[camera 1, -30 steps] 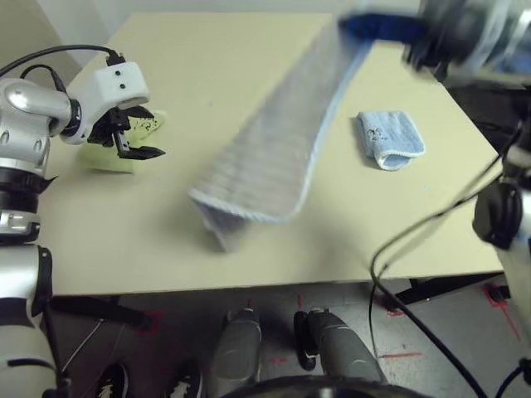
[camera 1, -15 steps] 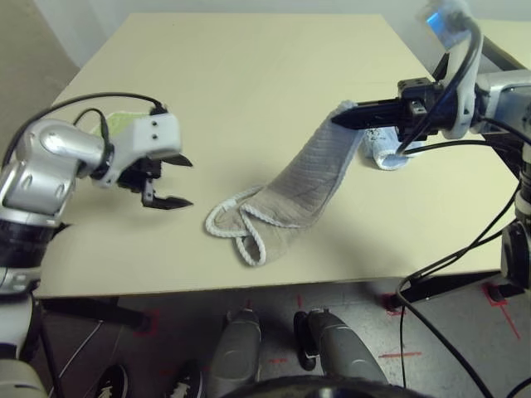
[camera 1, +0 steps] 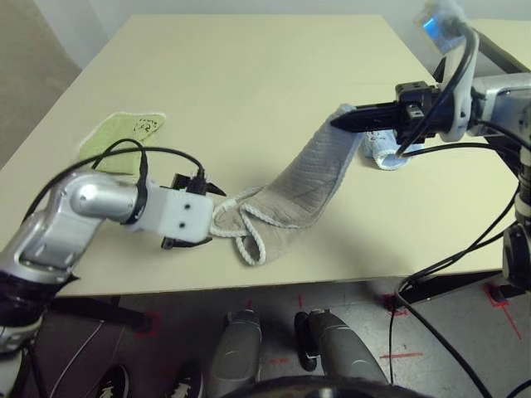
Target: Fold the towel and set it aside.
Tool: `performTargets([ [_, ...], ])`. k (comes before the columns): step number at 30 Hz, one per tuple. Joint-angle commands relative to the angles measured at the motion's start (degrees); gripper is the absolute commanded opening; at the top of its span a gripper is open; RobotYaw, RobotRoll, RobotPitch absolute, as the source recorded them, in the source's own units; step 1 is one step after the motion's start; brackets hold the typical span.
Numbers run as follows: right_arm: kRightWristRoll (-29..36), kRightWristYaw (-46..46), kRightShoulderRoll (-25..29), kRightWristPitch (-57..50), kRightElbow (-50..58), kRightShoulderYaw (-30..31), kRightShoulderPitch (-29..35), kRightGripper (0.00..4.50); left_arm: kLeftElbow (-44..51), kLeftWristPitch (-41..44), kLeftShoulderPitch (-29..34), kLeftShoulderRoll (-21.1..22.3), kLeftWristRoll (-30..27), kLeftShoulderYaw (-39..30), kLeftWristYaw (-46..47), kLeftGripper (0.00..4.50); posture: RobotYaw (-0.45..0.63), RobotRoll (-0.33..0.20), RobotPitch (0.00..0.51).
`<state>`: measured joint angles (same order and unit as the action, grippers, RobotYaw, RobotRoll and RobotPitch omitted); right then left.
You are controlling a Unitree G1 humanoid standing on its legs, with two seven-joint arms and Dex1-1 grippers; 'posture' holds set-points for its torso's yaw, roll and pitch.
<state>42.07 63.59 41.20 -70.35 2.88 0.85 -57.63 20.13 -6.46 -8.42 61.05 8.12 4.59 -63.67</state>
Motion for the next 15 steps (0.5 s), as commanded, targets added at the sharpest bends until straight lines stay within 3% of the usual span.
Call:
performTargets([
  [1, 0.2, 0.1, 0.3, 1.2, -0.1, 0.5, 0.3, 0.00, 2.8, -1.7, 2.9, -1.1, 4.2, -0.1, 4.2, 4.45, 0.14, 0.000, 0.136],
  [7, 0.4, 0.1, 0.4, 1.6, 0.0, 0.8, 0.4, 0.00, 4.8, 3.5, 6.1, -5.4, 8.1, 1.3, 8.8, 4.45, 0.15, 0.000, 0.135],
  [15, 0.3, 0.2, 0.6, 1.8, -0.2, 0.8, 0.4, 0.00, 6.5, 2.3, 11.4, -4.8, 12.9, 3.0, 9.8, 4.45, 0.15, 0.000, 0.139],
])
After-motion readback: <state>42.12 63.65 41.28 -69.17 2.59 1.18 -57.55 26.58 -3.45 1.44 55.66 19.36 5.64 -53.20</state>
